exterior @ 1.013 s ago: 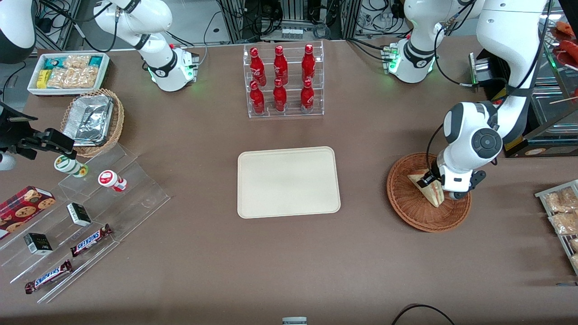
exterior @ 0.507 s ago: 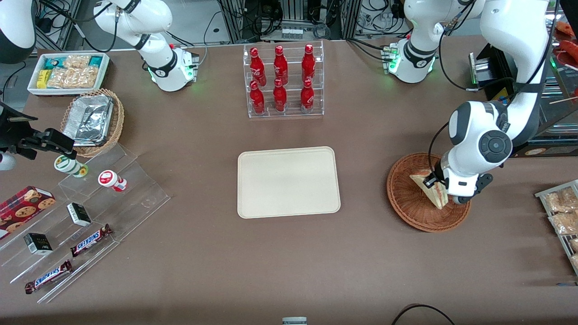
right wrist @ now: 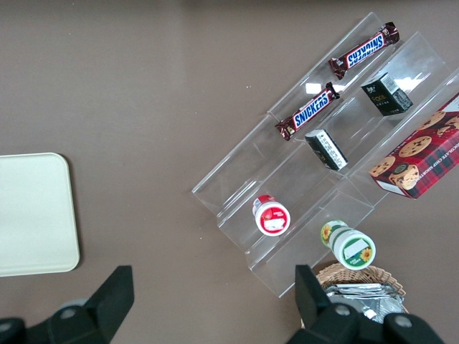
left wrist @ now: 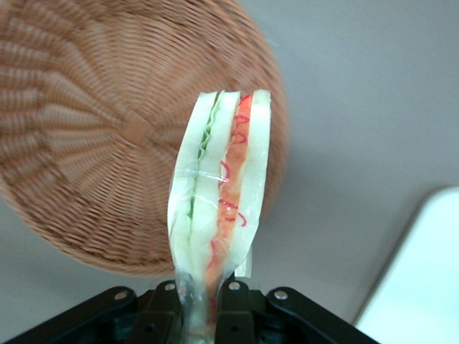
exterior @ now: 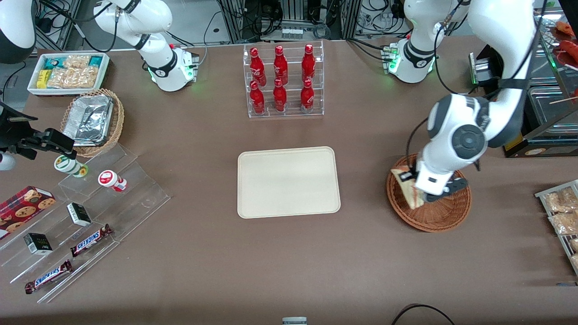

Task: Place sandwich from basket to tray
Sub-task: 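Lift the sandwich and carry it over the cream tray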

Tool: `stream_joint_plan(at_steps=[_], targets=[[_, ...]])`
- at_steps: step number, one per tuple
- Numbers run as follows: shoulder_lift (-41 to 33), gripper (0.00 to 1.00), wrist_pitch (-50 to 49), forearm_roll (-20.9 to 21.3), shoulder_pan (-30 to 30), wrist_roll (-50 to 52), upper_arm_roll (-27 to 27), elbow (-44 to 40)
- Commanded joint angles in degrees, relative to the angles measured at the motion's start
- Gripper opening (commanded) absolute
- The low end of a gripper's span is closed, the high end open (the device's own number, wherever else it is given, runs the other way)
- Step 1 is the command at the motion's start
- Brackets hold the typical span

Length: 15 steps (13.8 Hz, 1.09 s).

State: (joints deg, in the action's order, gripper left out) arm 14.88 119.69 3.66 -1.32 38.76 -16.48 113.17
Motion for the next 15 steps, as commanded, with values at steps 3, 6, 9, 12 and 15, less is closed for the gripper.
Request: stream_joint_plan(at_steps=[3, 6, 9, 12, 15], targets=[[1.5, 0.0, -1.0, 0.7, -7.4, -3.3, -1.6, -2.1], [6.1, 0.0, -1.4, 0.7, -14.0, -1.1, -1.6, -7.6], [10.9, 0.0, -2.6, 0.9, -19.7, 5.5, -1.5, -13.8], [16.1, 0.0, -3.0, 3.3, -24.9, 11.9, -1.5, -19.7], [22.9, 0.0, -5.7, 5.3, -29.3, 17.4, -1.4, -28.5]])
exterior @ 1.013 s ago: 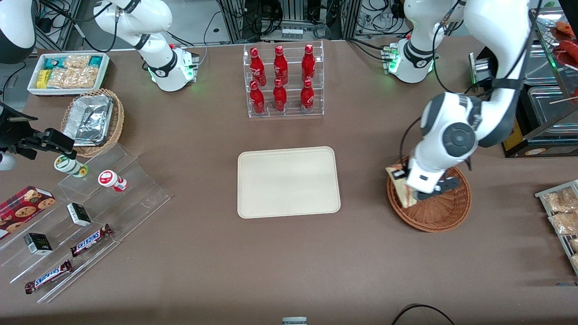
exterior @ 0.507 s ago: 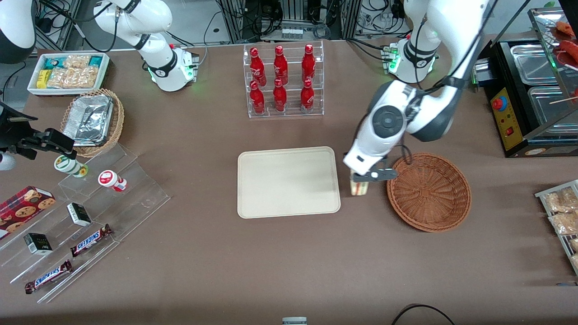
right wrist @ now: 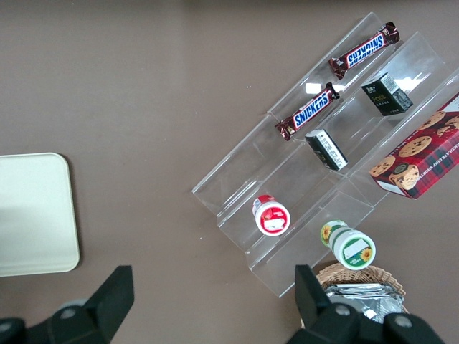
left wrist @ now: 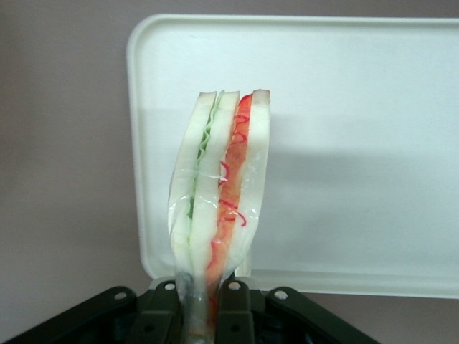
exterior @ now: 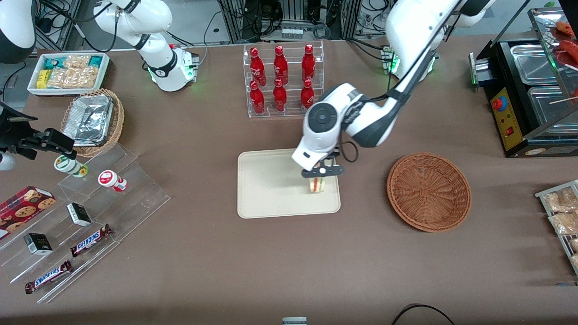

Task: Place sandwich from basket to tray
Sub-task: 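Lift the sandwich and carry it over the cream tray, then lower the sandwich onto the tray and open the left gripper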

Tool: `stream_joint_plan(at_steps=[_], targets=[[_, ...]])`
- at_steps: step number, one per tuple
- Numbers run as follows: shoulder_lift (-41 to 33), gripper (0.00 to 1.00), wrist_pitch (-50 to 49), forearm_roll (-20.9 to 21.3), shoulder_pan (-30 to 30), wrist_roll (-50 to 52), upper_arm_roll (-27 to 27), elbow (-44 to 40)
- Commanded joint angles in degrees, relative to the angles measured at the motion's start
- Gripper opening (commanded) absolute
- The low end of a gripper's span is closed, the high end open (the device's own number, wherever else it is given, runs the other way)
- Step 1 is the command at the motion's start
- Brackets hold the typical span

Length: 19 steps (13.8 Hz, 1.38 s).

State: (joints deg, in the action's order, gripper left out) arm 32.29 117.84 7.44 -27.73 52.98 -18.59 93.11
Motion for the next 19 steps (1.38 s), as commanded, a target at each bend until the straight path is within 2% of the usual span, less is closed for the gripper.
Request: stream_joint_plan(at_steps=[1, 6, 9, 19], targets=[[7.3, 0.0, -4.5, 1.5, -4.1, 4.1, 0.9, -11.3], [15.2, 0.0, -6.7, 1.3, -8.0, 6.2, 1.2, -20.8], [18.2, 0.0, -10.5, 1.3, -8.1, 6.3, 1.3, -25.9], [19.5, 0.0, -10.0, 1.3, -8.0, 8.0, 2.6, -26.9]])
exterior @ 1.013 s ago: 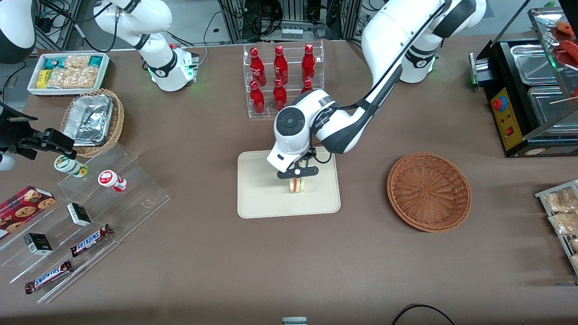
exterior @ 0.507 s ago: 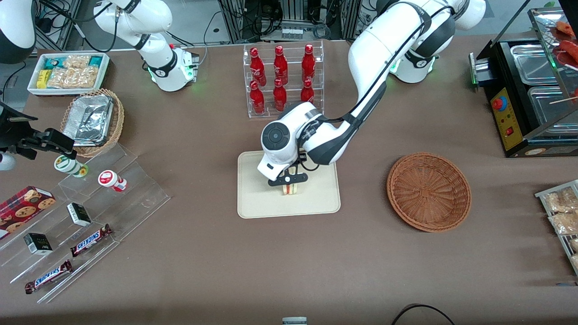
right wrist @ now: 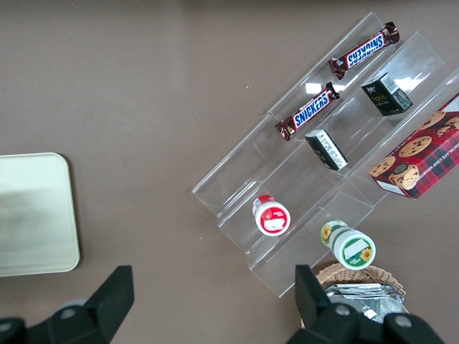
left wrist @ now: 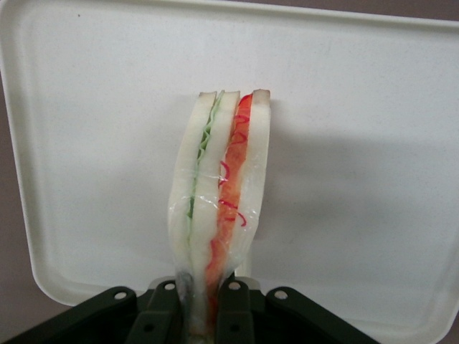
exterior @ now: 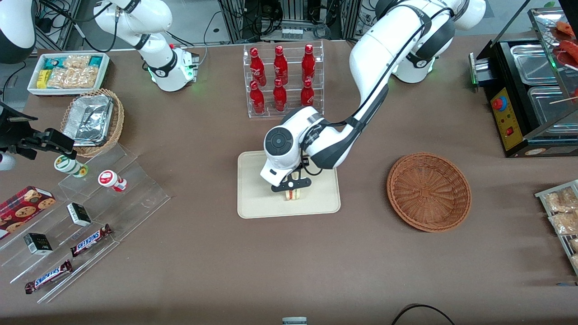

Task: Place sandwich from basket to tray
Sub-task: 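Lower the sandwich onto the tray and open the left gripper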

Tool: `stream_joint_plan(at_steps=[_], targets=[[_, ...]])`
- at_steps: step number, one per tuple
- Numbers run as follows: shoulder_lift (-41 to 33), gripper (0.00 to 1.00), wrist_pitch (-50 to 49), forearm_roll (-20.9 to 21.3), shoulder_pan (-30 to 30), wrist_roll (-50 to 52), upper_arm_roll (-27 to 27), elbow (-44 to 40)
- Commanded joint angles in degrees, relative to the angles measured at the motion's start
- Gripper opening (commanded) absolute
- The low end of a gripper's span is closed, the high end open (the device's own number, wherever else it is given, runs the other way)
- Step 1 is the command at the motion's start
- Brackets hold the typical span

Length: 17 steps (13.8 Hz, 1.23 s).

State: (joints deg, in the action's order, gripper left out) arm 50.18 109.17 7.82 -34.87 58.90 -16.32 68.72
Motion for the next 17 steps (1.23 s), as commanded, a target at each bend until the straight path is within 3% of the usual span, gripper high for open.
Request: stream_joint_plan(at_steps=[1, 7, 8, 9, 10, 17], targets=[[1.7, 0.0, -1.0, 0.9, -1.0, 2.8, 0.3, -2.6], [2.3, 0.0, 0.4, 0.8, -1.0, 4.7, 0.2, -2.5], [2.5, 0.22, 0.7, 0.7, -1.0, 4.8, 0.2, -2.5], [2.6, 0.72, 0.8, 0.7, -1.0, 4.8, 0.2, -2.5], [2.7, 1.0, 1.0, 0.7, -1.0, 4.9, 0.2, -2.5], [-0.7, 1.0, -0.9, 0.0, -0.2, 4.0, 0.0, -2.6]])
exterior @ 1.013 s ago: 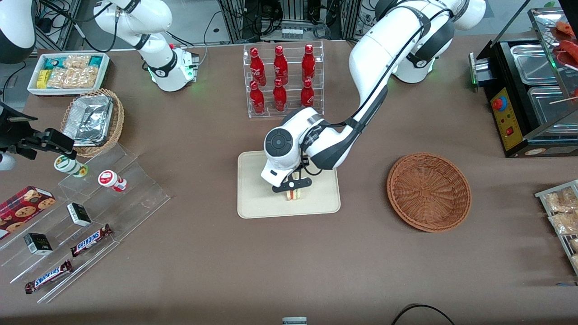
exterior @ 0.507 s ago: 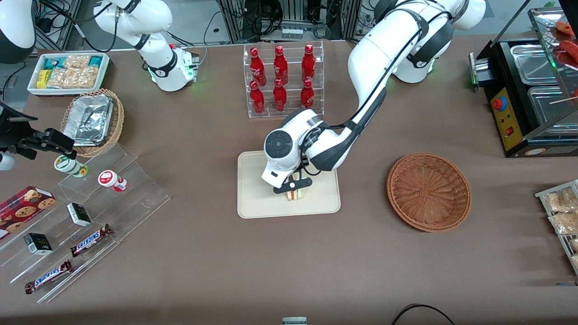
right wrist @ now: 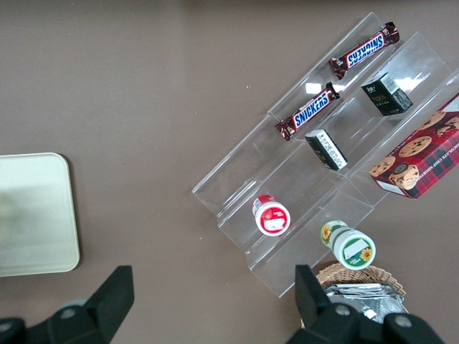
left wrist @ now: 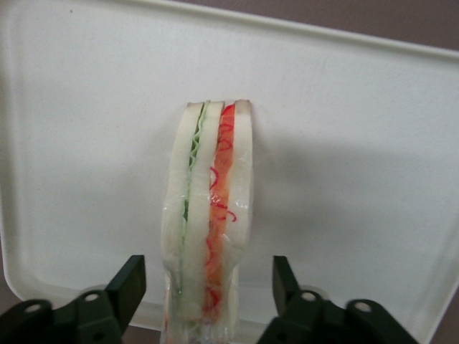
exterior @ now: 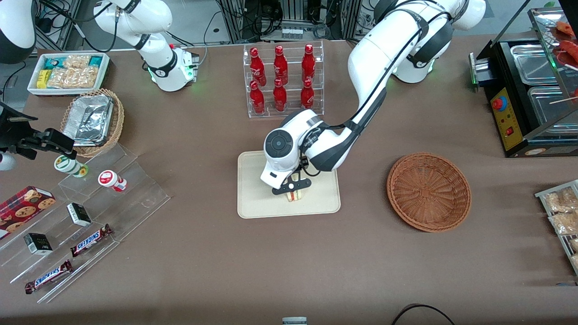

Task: Place sandwich from basket to tray
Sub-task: 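Lower the sandwich onto the tray and open the left gripper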

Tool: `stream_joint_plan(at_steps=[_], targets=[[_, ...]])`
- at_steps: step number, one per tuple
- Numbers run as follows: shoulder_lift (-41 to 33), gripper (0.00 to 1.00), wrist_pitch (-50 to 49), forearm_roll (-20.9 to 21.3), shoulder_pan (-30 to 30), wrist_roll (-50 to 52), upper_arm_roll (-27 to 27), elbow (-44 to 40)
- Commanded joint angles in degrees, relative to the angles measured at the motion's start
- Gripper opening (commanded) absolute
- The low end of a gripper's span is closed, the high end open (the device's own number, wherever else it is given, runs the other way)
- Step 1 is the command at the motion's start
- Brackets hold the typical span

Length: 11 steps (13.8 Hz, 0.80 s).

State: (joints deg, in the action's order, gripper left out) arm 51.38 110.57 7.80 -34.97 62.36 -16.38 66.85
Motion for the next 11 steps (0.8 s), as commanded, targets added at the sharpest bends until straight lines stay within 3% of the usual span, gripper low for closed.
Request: stream_joint_plan(at_steps=[1, 11], targets=[[-2.7, 1.0, -3.8, 0.0, 0.0, 0.2, -0.1, -1.5], [-11.3, 1.0, -15.9, 0.2, 4.9, -15.3, 0.4, -3.0]])
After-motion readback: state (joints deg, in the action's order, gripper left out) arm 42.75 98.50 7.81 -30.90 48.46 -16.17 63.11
